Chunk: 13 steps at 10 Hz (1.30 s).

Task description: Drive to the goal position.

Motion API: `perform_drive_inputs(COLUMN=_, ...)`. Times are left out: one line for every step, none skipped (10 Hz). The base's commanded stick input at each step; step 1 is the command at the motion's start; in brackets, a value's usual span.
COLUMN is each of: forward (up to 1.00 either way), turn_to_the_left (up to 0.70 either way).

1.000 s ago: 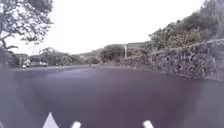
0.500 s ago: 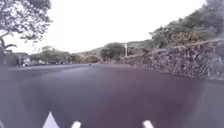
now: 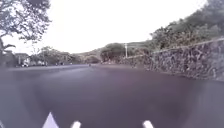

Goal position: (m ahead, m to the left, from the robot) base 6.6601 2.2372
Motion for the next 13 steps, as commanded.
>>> perform_drive_inputs(forward=0.70, turn_to_the_left=0.00)
perform_drive_inputs(forward=0.70, turn_to_the_left=0.00)
perform_drive_inputs(forward=0.70, turn_to_the_left=0.00)
perform_drive_inputs(forward=0.70, turn_to_the_left=0.00)
perform_drive_inputs(forward=0.70, turn_to_the_left=0.00)
perform_drive_inputs(forward=0.70, turn_to_the_left=0.00)
perform_drive_inputs(forward=0.70, turn_to_the_left=0.00)
perform_drive_inputs(forward=0.70, turn_to_the_left=0.00)
perform_drive_inputs(forward=0.70, turn_to_the_left=0.00)
perform_drive_inputs(forward=0.70, turn_to_the_left=0.00)
perform_drive_inputs(forward=0.70, turn_to_the_left=0.00)
perform_drive_inputs(forward=0.70, turn_to_the_left=0.00)
perform_drive_inputs(forward=0.70, turn_to_the_left=0.00)
